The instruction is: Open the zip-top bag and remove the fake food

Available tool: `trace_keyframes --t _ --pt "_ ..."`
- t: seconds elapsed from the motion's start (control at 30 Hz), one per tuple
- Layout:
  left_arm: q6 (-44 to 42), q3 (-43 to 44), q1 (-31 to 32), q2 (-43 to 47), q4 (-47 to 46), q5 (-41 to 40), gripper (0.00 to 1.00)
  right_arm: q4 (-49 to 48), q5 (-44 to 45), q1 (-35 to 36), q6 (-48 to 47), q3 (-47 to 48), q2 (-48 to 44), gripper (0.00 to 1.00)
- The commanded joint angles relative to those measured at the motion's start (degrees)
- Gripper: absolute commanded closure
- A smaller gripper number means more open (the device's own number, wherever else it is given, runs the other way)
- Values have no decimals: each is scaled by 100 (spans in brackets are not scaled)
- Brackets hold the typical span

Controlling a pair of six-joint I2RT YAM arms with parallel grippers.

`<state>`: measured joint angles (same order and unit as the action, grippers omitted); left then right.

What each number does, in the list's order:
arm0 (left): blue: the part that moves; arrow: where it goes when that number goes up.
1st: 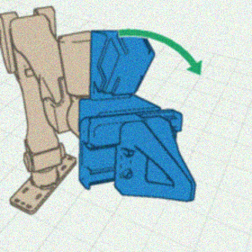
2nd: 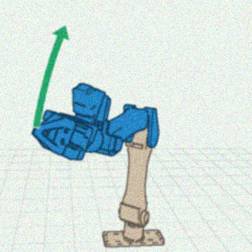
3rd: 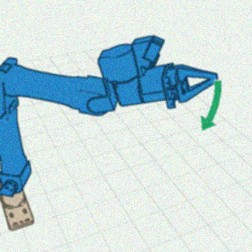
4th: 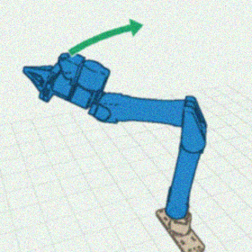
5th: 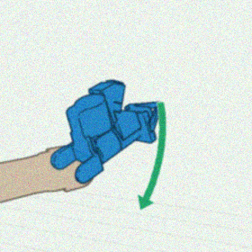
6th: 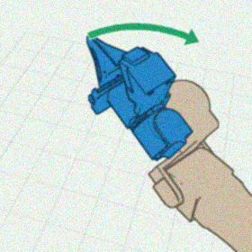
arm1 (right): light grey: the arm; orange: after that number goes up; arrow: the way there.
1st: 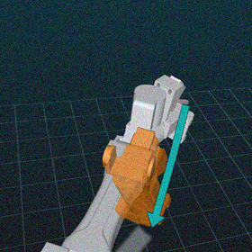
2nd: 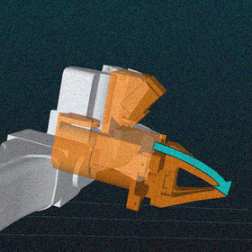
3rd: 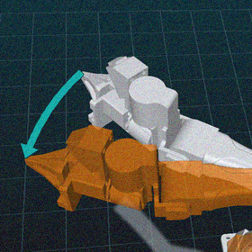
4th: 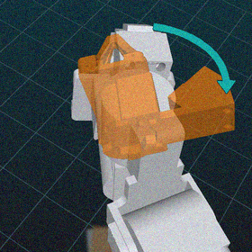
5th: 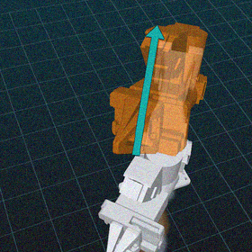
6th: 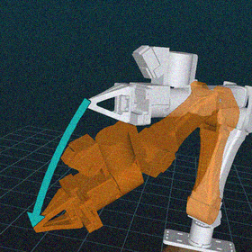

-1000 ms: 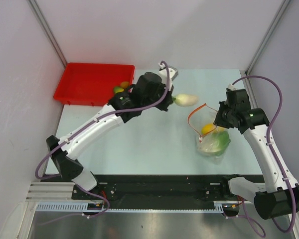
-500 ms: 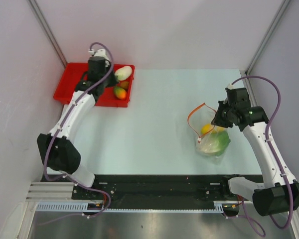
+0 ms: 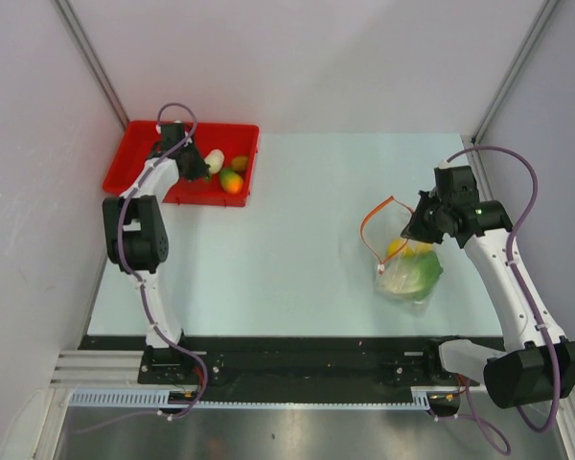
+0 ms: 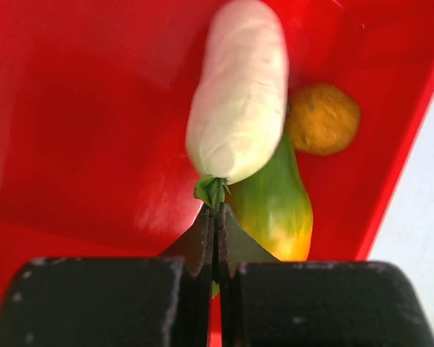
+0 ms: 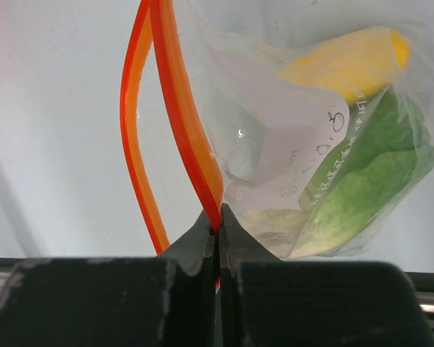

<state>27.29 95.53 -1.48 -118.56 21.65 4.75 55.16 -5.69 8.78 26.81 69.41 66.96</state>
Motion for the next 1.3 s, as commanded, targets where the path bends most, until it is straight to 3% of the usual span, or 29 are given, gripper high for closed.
trace_keyframes --t 0.0,0.07,0.2,0.27,0.3,0.33,0.53,0.73,0.9,1.07,1.27 --pt "128 957 -169 -517 -73 342 100 -180 305 -25 228 55 -16 100" --pt "110 1213 -178 -868 14 429 97 -277 341 1 255 55 1 100" --pt "92 1408 -187 -924 121 378 60 -339 411 28 281 73 1 100" --pt "84 1285 -187 -818 50 342 53 -269 499 28 290 73 -34 100" --pt "66 1241 -186 -731 76 264 42 -251 508 36 281 73 -42 100" --pt "49 1223 -178 -677 128 263 39 -207 508 37 264 73 -60 100" --pt "-171 301 94 593 -29 158 39 -146 245 177 -122 73 -131 100" --pt "-189 -911 1508 2072 -204 657 50 -251 -414 353 -185 108 -148 100" --pt "346 -1957 3169 3040 -1162 1361 62 -470 -695 511 -247 108 -52 100" --pt "549 -1977 4513 2857 -1391 1616 69 -831 -1302 590 35 99 -51 100" --pt "901 -1590 5183 2198 -1496 1625 68 -682 -1276 617 -35 99 -25 100"
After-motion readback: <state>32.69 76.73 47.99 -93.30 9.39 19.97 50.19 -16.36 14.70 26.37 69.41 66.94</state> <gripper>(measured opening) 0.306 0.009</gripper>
